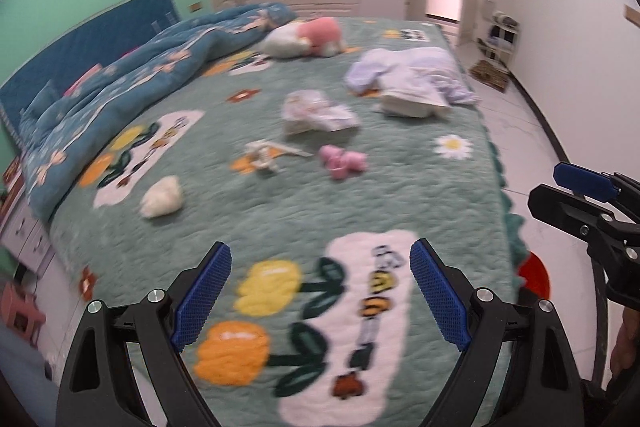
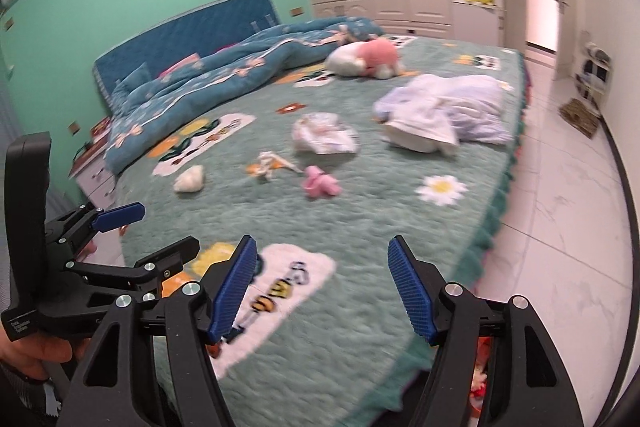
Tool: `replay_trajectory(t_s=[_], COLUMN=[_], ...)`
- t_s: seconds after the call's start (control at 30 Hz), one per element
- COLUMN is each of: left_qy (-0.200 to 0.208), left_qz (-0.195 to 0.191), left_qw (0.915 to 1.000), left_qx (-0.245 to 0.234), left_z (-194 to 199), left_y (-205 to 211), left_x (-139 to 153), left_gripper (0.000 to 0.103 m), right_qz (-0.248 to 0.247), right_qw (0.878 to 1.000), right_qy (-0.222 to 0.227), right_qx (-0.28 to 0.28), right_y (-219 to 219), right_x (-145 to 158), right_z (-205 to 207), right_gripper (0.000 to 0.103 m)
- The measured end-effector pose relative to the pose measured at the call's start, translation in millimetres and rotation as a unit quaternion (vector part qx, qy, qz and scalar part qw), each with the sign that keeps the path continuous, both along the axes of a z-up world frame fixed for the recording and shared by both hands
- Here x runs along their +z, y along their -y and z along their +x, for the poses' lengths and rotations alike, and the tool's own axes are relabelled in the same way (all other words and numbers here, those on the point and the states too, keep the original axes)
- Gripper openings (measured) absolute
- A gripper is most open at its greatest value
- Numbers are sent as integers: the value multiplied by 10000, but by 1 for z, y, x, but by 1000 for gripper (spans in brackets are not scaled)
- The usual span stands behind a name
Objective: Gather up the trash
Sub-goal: 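Move both open tools back over the bed, then grasp the white rope shoelace with the left tool while the right tool grasps the pink clip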
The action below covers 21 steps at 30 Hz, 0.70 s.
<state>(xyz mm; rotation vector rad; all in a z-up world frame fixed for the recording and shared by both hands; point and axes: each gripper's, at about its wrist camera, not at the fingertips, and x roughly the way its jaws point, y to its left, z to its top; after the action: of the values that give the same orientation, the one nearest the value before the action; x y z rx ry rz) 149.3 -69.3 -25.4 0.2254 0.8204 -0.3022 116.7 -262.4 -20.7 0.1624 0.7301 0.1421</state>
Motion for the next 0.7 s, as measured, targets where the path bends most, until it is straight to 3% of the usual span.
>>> replay_trajectory(t_s=[0.3, 0.7], left_qy=[-219, -545], left_qz=[-42, -80], left_qw=[9981, 9972], left_qx=[580, 506], left_z=[44, 118], left_y=[-53, -41], left_x=[-14, -47], left_gripper=[90, 90], right_qz=[-88, -323], right_qw=[9984, 9957], right_qy=[-148, -517], right_qx=[539, 699], right_y=[-53, -64], right_x=[-9, -50], right_z=[62, 152], right_gripper=[68, 68])
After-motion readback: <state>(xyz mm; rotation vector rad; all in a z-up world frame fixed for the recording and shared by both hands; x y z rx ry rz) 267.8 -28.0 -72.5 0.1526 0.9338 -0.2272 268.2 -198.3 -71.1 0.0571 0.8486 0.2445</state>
